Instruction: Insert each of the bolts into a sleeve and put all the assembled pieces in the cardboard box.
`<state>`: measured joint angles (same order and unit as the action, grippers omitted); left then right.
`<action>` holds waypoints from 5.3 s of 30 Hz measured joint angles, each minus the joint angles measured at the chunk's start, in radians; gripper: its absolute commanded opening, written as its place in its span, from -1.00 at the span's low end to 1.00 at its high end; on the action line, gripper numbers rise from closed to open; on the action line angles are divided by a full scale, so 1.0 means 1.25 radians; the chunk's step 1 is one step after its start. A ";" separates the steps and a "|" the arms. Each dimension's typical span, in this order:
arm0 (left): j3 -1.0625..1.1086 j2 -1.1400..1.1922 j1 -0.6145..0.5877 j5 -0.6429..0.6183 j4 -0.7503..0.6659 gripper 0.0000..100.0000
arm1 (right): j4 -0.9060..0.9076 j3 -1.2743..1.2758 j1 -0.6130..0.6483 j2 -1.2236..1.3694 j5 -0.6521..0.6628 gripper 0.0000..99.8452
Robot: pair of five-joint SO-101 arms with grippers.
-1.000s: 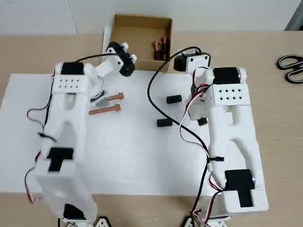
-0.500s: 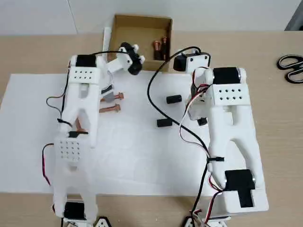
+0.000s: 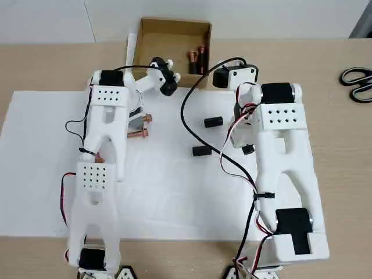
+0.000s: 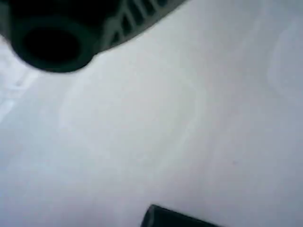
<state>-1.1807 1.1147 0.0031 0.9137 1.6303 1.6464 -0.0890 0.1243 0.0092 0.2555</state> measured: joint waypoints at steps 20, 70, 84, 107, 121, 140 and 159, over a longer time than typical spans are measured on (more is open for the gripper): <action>-0.188 0.043 0.063 -0.142 0.081 -0.99 | 0.000 0.000 0.001 0.000 0.000 -0.99; 1.065 -1.288 0.268 -1.040 -0.211 -0.99 | -0.528 0.859 0.259 -1.046 -0.124 -0.99; 1.121 -1.295 0.393 -1.178 -0.381 -0.99 | -0.608 1.080 0.265 -1.243 -0.142 -0.99; 1.209 -1.391 0.352 -1.167 -0.590 -0.99 | -0.648 1.107 0.302 -1.248 -0.217 -0.99; 1.534 -1.561 0.355 -1.106 -0.804 -0.99 | -0.648 1.107 0.303 -1.248 -0.217 -0.99; 1.559 -1.563 0.450 -1.121 -0.806 -0.99 | -0.648 1.107 0.344 -1.248 -0.217 -0.99; 1.559 -1.563 0.453 -1.121 -0.725 -0.99 | -0.662 1.107 0.344 -1.248 -0.217 -0.99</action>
<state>0.7679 -0.8385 0.5692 -0.4872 0.7234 0.8193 1.2950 0.5539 -1.5512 -0.0161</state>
